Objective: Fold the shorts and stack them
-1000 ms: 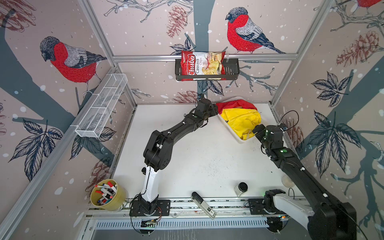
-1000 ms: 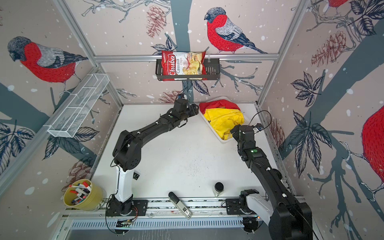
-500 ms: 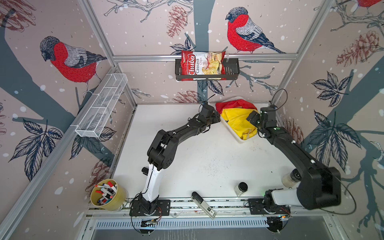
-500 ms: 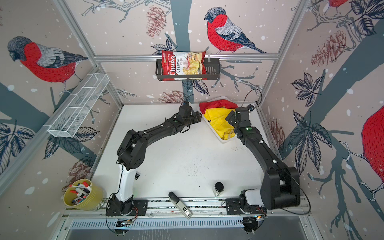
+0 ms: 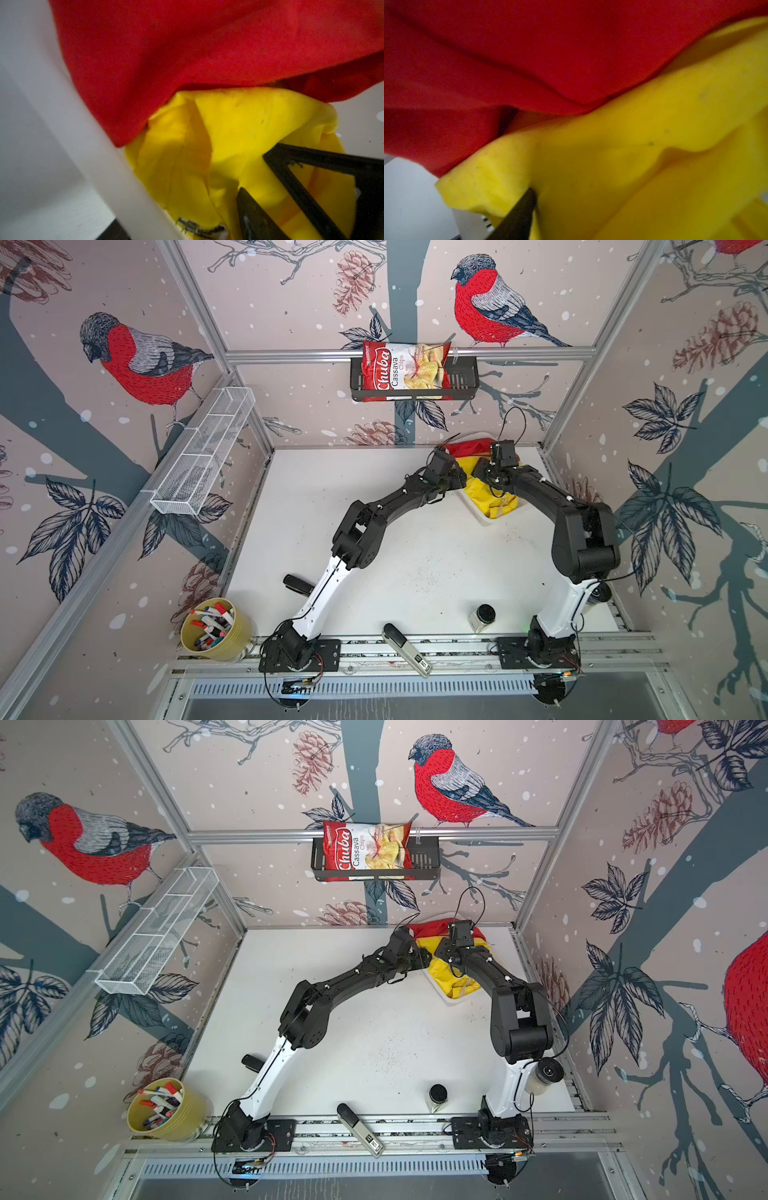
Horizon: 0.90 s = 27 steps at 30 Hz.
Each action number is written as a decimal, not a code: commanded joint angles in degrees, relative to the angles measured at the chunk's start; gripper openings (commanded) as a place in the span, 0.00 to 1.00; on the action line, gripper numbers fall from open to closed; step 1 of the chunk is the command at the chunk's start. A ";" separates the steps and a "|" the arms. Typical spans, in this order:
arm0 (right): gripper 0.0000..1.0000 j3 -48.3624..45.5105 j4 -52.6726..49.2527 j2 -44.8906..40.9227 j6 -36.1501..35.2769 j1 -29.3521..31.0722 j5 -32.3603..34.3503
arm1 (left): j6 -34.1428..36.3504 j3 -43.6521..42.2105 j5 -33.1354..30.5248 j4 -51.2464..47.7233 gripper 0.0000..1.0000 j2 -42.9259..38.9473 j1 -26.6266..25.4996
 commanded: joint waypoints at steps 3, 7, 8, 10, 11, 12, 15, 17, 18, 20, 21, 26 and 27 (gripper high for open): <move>0.06 0.34 0.80 -3.51 0.23 -2.12 0.88 | 0.06 5.05 4.31 -0.56 0.67 3.38 -1.26; 0.01 -0.46 0.67 -7.49 0.43 -3.70 3.08 | -0.18 5.66 6.87 1.13 0.67 3.44 -1.58; 0.01 -0.63 0.50 -8.64 0.38 -4.07 4.00 | -0.20 5.63 7.70 1.37 0.67 3.12 -1.61; 0.01 -0.73 0.36 -10.88 0.41 -4.79 5.56 | 0.16 5.40 8.70 1.47 0.68 2.22 -1.61; 0.01 -0.73 0.18 -12.08 0.34 -5.11 6.67 | 0.41 5.00 8.90 1.48 0.68 1.38 -1.62; 0.01 -0.56 0.25 -13.31 0.09 -5.43 7.91 | 0.65 4.29 9.13 1.77 0.69 0.40 -1.62; 0.01 0.31 0.02 -16.47 -1.03 -6.12 10.49 | 1.29 1.41 9.76 3.10 0.72 -2.89 -1.53; 0.01 0.98 0.14 -18.25 -1.79 -6.47 10.71 | 1.61 -0.55 9.99 3.78 0.73 -5.16 -1.37; 0.01 1.69 -0.14 -18.95 -2.34 -6.58 10.79 | 1.75 -1.66 9.95 4.13 0.74 -6.32 -1.23; 0.01 3.78 -1.40 -19.72 -2.97 -6.48 10.80 | 1.73 -3.77 9.49 4.68 0.74 -8.40 -0.86; 0.01 5.03 -2.09 -20.25 -3.43 -6.35 10.86 | 1.76 -5.16 9.47 5.20 0.74 -9.52 -0.68; 0.01 11.24 -5.30 -21.01 -4.69 -5.78 10.54 | 0.55 -12.49 8.68 8.73 0.74 -14.52 0.81; 0.01 11.78 -6.02 -20.97 -4.89 -5.50 10.54 | 0.30 -13.51 8.83 9.02 0.74 -15.19 1.13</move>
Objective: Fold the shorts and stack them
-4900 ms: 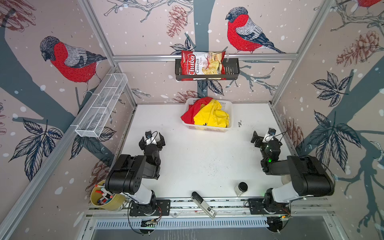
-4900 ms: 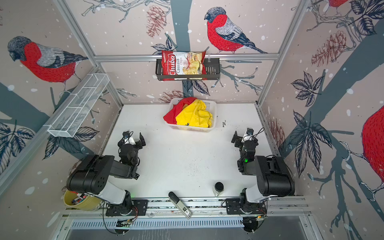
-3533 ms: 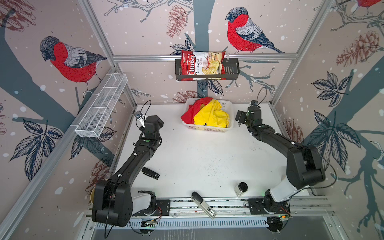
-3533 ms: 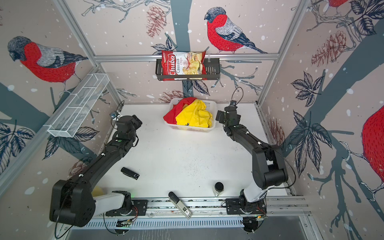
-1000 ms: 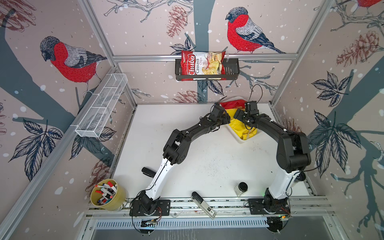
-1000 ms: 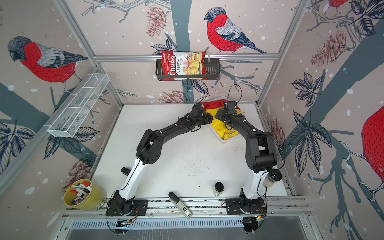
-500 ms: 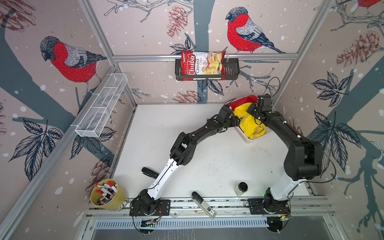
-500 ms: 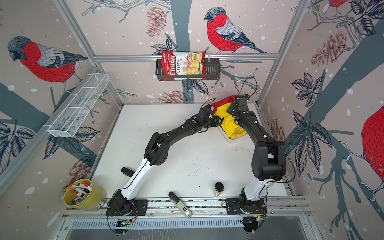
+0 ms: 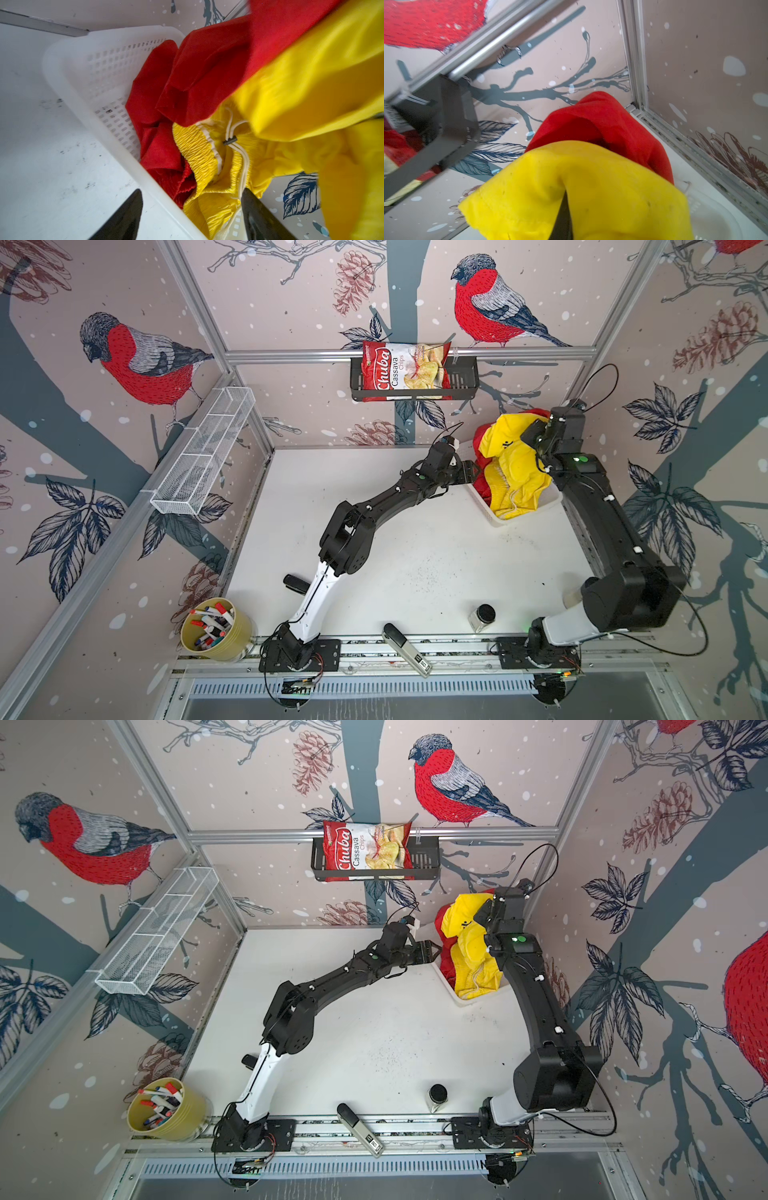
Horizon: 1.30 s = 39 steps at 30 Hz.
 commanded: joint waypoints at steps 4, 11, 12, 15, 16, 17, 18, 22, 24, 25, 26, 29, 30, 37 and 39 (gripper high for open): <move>0.01 -2.82 -0.41 -0.97 -1.52 1.07 1.18 | -0.95 -5.17 -0.34 4.76 0.73 -3.61 1.27; 0.03 -11.95 2.43 6.31 0.71 0.73 -2.66 | -0.79 -7.80 0.31 4.36 0.73 -4.41 1.85; 0.04 -11.21 2.34 8.93 0.50 0.61 -3.48 | -0.78 -8.34 0.31 4.61 0.73 -4.63 1.98; 0.19 -4.24 -2.15 16.99 -0.25 0.06 -5.19 | -0.86 -9.65 0.31 4.71 0.73 -4.91 2.33; 0.31 -1.59 -3.85 19.50 -0.81 0.12 -5.53 | -0.95 -9.97 0.31 4.71 0.73 -4.96 2.50; 0.42 0.89 -5.48 21.39 -1.49 0.24 -6.01 | -1.08 -10.36 0.31 4.72 0.73 -5.12 2.60; 0.53 2.40 -6.29 22.02 -1.99 0.53 -6.21 | -1.13 -10.86 0.26 4.81 0.73 -5.30 2.76; 0.86 0.29 -5.68 17.68 -2.71 2.59 -4.11 | -1.74 -12.97 0.04 5.47 0.73 -5.83 3.29; 0.92 -3.35 -6.07 13.40 -2.60 3.31 -3.43 | -2.25 -13.66 0.22 5.83 0.73 -5.84 3.56; 0.94 -5.57 -5.93 11.16 -2.26 3.44 -3.47 | -2.27 -13.76 0.22 5.83 0.73 -5.83 3.66; 0.95 -8.41 -5.66 8.65 -2.03 3.53 -3.83 | -2.36 -13.84 0.20 5.82 0.73 -5.59 3.68; 0.99 -16.01 -5.29 1.84 -1.94 3.97 -1.90 | -2.83 -13.65 0.40 5.88 0.73 -4.96 3.66; 0.99 -18.44 -5.00 -0.09 -2.09 3.98 -1.28 | -3.10 -13.67 0.66 6.02 0.72 -4.77 3.66; 0.96 -28.92 3.28 -1.86 -3.52 2.45 -4.23 | -4.72 -14.10 1.71 7.41 0.70 -3.51 3.18; 0.77 -26.75 2.42 1.88 -3.20 1.27 -7.29 | -5.06 -13.91 1.94 7.52 0.70 -3.03 2.80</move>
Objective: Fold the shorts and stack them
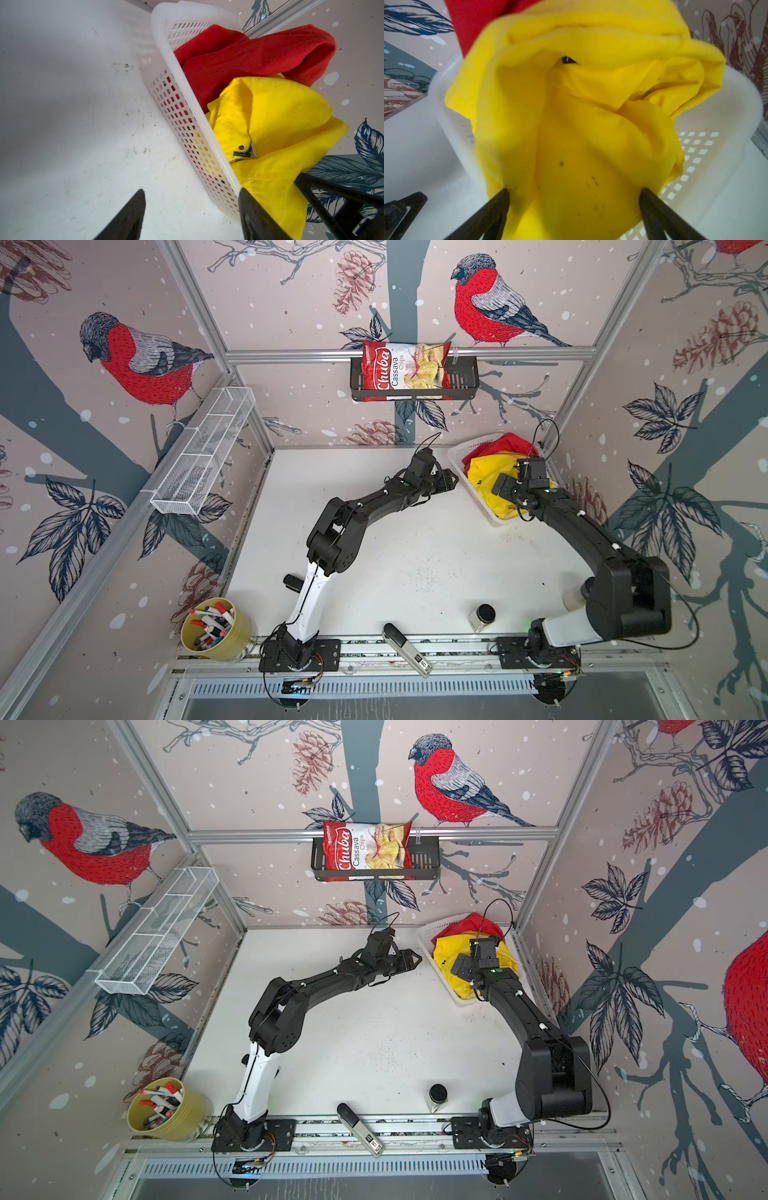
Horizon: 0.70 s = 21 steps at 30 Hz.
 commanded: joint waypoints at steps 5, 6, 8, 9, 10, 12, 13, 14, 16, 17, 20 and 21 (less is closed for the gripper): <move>0.00 8.31 1.48 3.52 0.29 -2.80 -6.82 | -0.84 2.85 1.21 2.29 0.70 2.70 -1.89; 0.00 9.67 0.90 2.16 0.48 -2.76 -5.75 | -0.85 3.66 1.22 1.83 0.70 3.31 -2.12; 0.00 14.13 -1.11 -1.18 0.56 -2.67 -3.75 | -0.84 5.80 1.52 1.10 0.70 5.02 -2.59; 0.00 16.25 -2.15 -3.02 0.56 -2.45 -2.54 | -0.84 6.64 1.60 0.73 0.70 5.63 -2.83; 0.00 18.52 -2.88 -4.94 0.52 -1.99 -1.00 | -0.85 7.41 1.60 0.51 0.70 6.25 -3.03; 0.00 20.96 -1.08 -9.01 -0.27 -0.41 2.20 | -0.89 8.67 1.62 0.31 0.70 7.20 -3.44; 0.00 22.40 -0.07 -10.85 -0.62 0.66 4.16 | -0.93 9.22 1.64 0.17 0.70 7.78 -3.57; 0.00 24.35 -0.28 -11.70 -0.86 1.69 5.64 | -1.01 9.74 1.76 0.08 0.69 8.15 -3.71; 0.00 29.61 -1.94 -12.25 -2.45 4.16 9.80 | -1.02 11.03 2.03 -0.52 0.69 9.07 -3.93; 0.00 31.47 -2.80 -12.04 -3.50 5.45 11.81 | -1.02 11.14 2.05 -0.66 0.69 9.19 -4.02; 0.23 31.18 -5.36 -11.15 -4.21 6.63 13.57 | -0.85 10.54 1.72 -0.74 0.69 8.75 -4.06; 0.35 28.96 -5.20 -11.22 -3.95 6.63 13.83 | -0.77 10.13 1.49 -0.59 0.69 8.47 -4.07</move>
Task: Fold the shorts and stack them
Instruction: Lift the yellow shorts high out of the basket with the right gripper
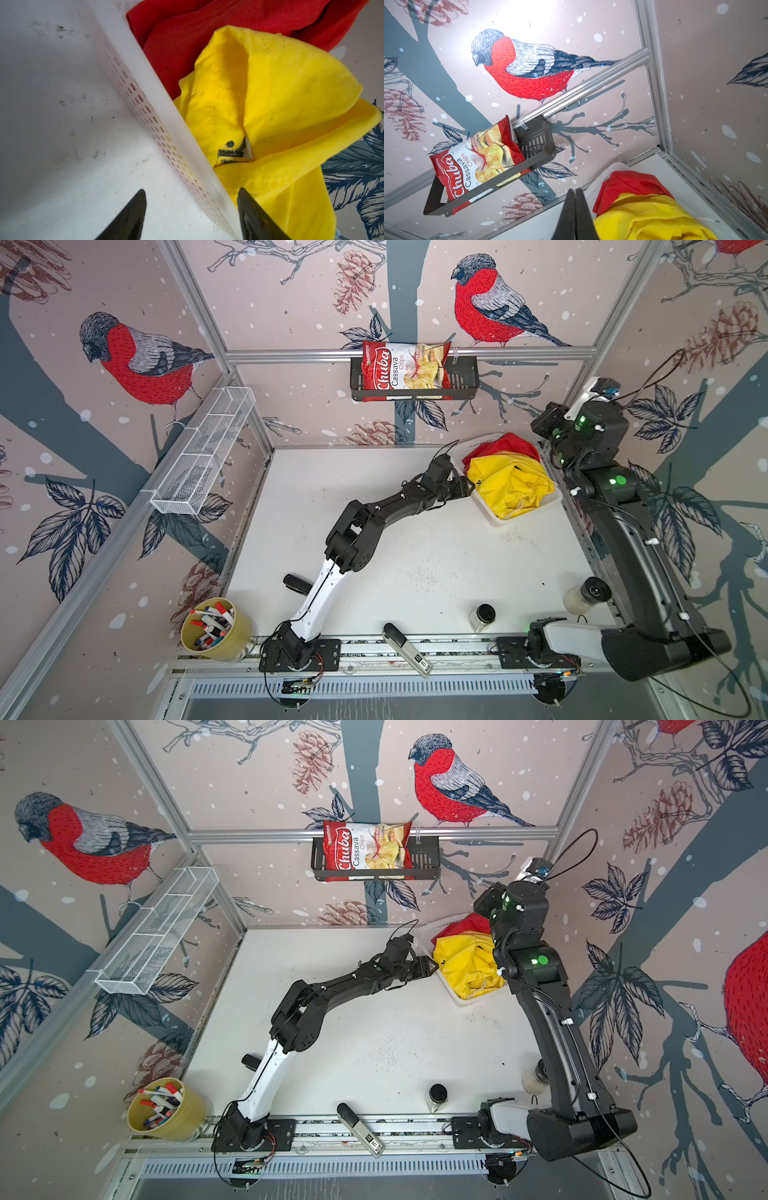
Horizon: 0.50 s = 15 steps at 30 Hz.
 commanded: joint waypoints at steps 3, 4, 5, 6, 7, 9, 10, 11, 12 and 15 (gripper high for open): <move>0.76 -10.95 -1.09 -0.52 -0.57 0.33 5.03 | 0.72 -0.98 -0.07 0.20 0.70 -1.01 0.03; 0.83 -13.07 -0.33 -0.54 -0.36 0.35 4.93 | 0.83 -1.06 -0.07 0.02 0.70 -1.09 0.03; 0.88 -14.68 0.00 -0.22 -0.19 0.31 4.75 | 0.99 -1.05 0.09 -0.13 0.70 -1.11 -0.02; 0.92 -15.67 0.04 0.44 -0.04 0.27 4.52 | 1.00 -1.08 0.10 -0.27 0.70 -1.11 0.00; 0.95 -16.89 0.13 1.17 0.14 0.22 3.68 | 1.00 -1.07 0.19 -0.20 0.70 -1.11 -0.02; 0.99 -19.23 0.97 2.92 0.64 -0.27 1.69 | 1.09 -0.86 0.08 -0.08 0.70 -0.98 -0.02; 0.99 -20.40 1.64 4.10 1.10 -0.80 0.53 | 1.01 -0.66 0.13 0.01 0.70 -0.85 -0.02; 0.99 -21.42 2.45 5.37 1.51 -1.50 -0.62 | 1.00 -0.35 0.28 0.07 0.69 -0.61 -0.02; 0.99 -22.30 3.12 6.60 1.99 -2.24 -1.77 | 0.91 -0.01 0.51 -0.01 0.69 -0.37 0.00; 0.99 -23.95 5.14 11.46 3.37 -4.77 -5.52 | 0.61 0.42 0.89 0.18 0.69 0.29 -0.02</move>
